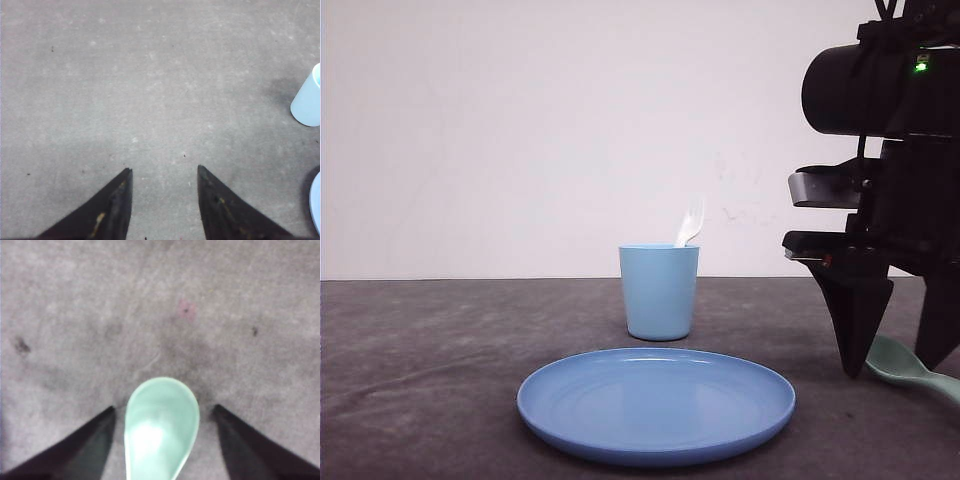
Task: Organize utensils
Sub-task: 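Lower the right gripper onto the mint-green spoon and close it, then lift the green spoon with the right gripper over the cup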
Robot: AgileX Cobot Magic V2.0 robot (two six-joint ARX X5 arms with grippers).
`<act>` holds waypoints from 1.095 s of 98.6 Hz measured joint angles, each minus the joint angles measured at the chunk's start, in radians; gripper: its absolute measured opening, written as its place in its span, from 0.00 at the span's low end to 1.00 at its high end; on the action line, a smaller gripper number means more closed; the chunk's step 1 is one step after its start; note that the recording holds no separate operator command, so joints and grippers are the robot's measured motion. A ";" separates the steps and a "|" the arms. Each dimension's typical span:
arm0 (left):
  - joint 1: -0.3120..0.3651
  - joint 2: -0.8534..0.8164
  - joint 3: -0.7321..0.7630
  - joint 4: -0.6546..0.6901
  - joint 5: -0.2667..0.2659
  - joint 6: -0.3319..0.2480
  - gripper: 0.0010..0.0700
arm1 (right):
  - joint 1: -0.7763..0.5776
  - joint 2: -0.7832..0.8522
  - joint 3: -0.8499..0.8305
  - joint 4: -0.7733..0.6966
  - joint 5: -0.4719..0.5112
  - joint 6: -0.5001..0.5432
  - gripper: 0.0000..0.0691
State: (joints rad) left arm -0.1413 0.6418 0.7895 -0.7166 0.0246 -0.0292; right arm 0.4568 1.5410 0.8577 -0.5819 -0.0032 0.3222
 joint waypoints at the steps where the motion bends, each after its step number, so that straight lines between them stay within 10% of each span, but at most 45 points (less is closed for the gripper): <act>1: 0.000 0.000 0.000 0.000 0.000 0.000 0.33 | 0.000 0.000 0.000 0.001 0.000 0.000 0.51; 41: 0.000 0.000 0.000 0.001 0.000 0.000 0.33 | 0.005 0.002 0.000 0.008 0.000 0.001 0.22; 108: 0.000 0.000 0.000 0.002 0.000 0.000 0.33 | 0.026 -0.140 0.005 0.026 -0.012 -0.005 0.21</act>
State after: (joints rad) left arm -0.1413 0.6418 0.7895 -0.7151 0.0246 -0.0292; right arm 0.4831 1.4010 0.8623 -0.5556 -0.0154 0.3168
